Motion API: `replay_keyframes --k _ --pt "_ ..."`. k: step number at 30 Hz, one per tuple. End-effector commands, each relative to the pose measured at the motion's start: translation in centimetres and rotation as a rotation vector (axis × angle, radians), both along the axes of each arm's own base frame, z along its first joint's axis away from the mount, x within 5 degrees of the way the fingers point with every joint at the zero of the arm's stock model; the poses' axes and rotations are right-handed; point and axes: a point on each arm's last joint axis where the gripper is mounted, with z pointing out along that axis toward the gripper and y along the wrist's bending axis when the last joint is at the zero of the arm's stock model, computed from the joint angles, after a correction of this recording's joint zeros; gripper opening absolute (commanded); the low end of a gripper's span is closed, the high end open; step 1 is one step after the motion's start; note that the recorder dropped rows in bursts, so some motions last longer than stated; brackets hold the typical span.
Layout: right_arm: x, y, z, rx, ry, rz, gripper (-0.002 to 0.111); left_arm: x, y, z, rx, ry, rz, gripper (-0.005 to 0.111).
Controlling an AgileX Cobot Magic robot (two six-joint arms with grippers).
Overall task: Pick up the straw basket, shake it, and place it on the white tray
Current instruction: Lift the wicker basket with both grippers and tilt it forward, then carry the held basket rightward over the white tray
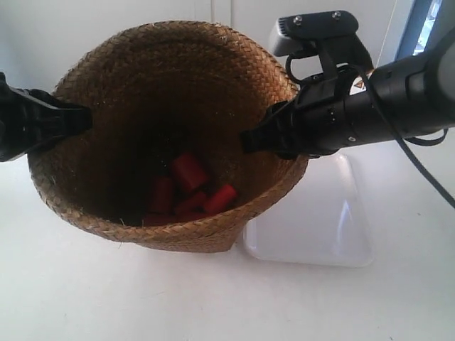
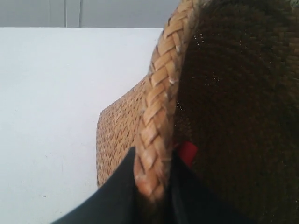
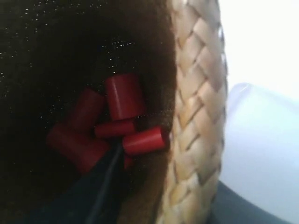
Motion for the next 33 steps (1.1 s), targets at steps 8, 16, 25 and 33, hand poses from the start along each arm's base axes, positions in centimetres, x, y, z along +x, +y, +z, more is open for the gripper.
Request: replay_keyframes --k 8,16,25,33 --pt "0.5 0.1 -1.1 -0.055 0.012 0.016 0.0 1.3 -0.3 -0.5 0.045 -0.035 0.012 0.0" --pt "0.7 0.2 -2.1 -0.048 0.064 0.003 0.0 0.8 -0.8 -0.8 0.055 0.013 -0.038 0.0" --pt "-3.0 -0.5 7.1 0.058 -0.094 0.061 0.0 -2.2 -0.4 7.0 0.059 -0.177 -0.133 0.0" --pt "-2.1 0.7 0.6 0.042 0.008 0.023 0.0 -0.7 -0.5 1.8 0.07 -0.024 -0.086 0.0"
